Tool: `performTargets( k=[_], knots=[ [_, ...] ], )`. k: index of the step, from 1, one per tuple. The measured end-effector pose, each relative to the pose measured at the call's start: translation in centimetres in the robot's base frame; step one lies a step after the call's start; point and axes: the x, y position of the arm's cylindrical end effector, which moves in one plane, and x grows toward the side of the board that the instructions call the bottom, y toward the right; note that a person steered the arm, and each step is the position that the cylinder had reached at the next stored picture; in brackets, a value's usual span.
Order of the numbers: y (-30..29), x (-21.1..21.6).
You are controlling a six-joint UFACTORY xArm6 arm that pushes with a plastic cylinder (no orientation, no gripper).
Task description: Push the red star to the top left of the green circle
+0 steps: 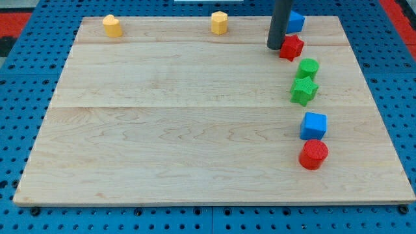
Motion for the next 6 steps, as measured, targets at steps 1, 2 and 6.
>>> performTargets(
  k=[1,2,6],
  knots=[
    [0.1,1.5],
    [0.1,-2.4],
    [3.5,-2.7]
  ],
)
